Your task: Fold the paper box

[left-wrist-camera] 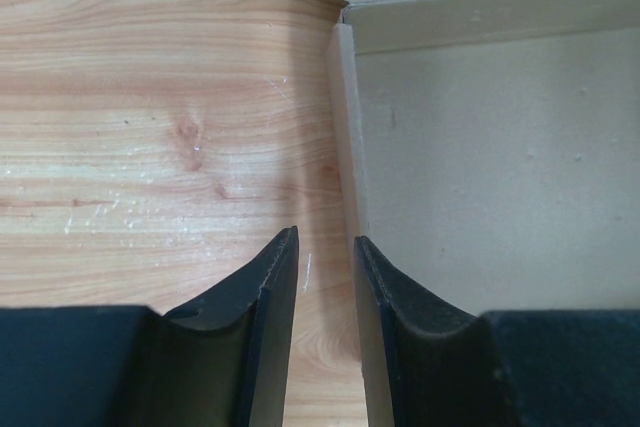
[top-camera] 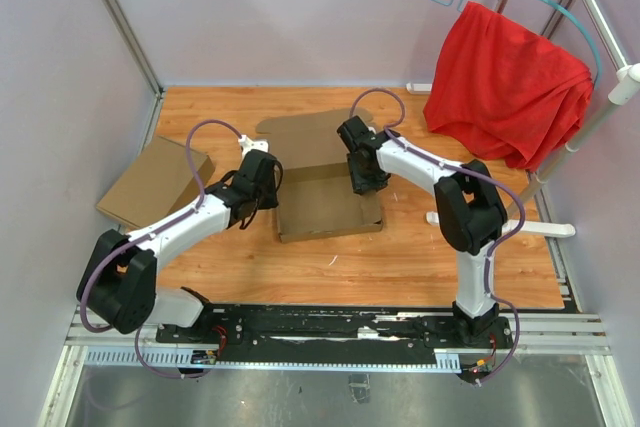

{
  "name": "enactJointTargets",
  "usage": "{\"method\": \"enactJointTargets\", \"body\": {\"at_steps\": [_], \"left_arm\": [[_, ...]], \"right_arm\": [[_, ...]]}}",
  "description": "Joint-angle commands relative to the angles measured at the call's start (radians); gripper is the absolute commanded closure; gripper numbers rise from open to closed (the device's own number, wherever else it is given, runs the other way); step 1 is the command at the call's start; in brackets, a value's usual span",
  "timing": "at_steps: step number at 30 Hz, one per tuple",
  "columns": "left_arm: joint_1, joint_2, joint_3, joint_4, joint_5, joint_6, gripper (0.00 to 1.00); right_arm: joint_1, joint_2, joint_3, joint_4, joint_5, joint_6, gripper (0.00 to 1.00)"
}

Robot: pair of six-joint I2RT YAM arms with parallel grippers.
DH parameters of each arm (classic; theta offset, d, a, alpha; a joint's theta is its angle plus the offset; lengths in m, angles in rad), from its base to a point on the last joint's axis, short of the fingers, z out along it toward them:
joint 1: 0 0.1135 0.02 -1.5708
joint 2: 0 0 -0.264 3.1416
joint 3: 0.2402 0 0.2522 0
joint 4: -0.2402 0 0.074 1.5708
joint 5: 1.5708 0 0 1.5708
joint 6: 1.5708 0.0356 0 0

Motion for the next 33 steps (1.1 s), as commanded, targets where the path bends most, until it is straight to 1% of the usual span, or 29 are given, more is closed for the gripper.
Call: {"method": "enactJointTargets", "body": {"at_steps": [1, 3, 6, 9, 11, 12, 13, 15, 16, 20, 23, 24, 28, 29, 31, 33], "left_arm": [[-0.002, -0.032, -0.018, 0.009, -0.018, 0.016, 0.66], [-0.002, -0.038, -0.021, 0.011, -0.015, 0.016, 0.66], [-0.002, -0.051, -0.026, 0.015, -0.013, 0.018, 0.66], [-0.002, -0.059, -0.028, 0.023, -0.004, 0.021, 0.66], [-0.002, -0.061, -0.027, 0.029, 0.008, 0.023, 0.66], [-0.002, -0.061, -0.027, 0.030, 0.014, 0.024, 0.66], [-0.002, -0.062, -0.030, 0.033, 0.018, 0.026, 0.66], [-0.002, -0.062, -0.032, 0.034, 0.022, 0.027, 0.67], [-0.002, -0.063, -0.033, 0.034, 0.022, 0.027, 0.67], [-0.002, -0.080, -0.043, 0.037, 0.024, 0.026, 0.67], [-0.002, -0.095, -0.050, 0.039, 0.024, 0.026, 0.67], [-0.002, -0.099, -0.052, 0.040, 0.023, 0.026, 0.67], [-0.003, -0.107, -0.058, 0.038, 0.017, 0.025, 0.67], [-0.002, -0.109, -0.059, 0.038, 0.015, 0.025, 0.67], [-0.002, -0.110, -0.062, 0.038, 0.014, 0.025, 0.67], [-0.002, -0.110, -0.064, 0.040, 0.012, 0.022, 0.67]], "right_arm": [[-0.004, 0.052, 0.055, -0.058, 0.037, -0.009, 0.59], [-0.007, 0.072, 0.064, -0.067, 0.053, -0.009, 0.64], [-0.006, 0.098, 0.082, -0.092, 0.079, -0.012, 0.66], [-0.007, 0.109, 0.081, -0.098, 0.100, -0.004, 0.72], [-0.006, 0.119, 0.087, -0.115, 0.124, 0.003, 0.80], [-0.006, 0.125, 0.093, -0.128, 0.143, 0.007, 0.86], [-0.003, 0.131, 0.099, -0.141, 0.185, 0.018, 0.91], [0.003, 0.139, 0.106, -0.172, 0.261, 0.039, 0.98], [0.006, 0.142, 0.108, -0.186, 0.302, 0.052, 0.99], [0.008, 0.153, 0.086, -0.197, 0.353, 0.094, 0.99], [0.006, 0.156, 0.066, -0.171, 0.320, 0.105, 0.99], [0.007, 0.159, 0.067, -0.166, 0.306, 0.107, 0.97], [0.006, 0.129, 0.052, -0.133, 0.262, 0.117, 0.74], [0.003, 0.115, 0.045, -0.122, 0.228, 0.119, 0.72], [-0.006, 0.089, 0.041, -0.106, 0.216, 0.127, 0.67], [-0.018, 0.076, 0.045, -0.093, 0.208, 0.128, 0.66]]}}
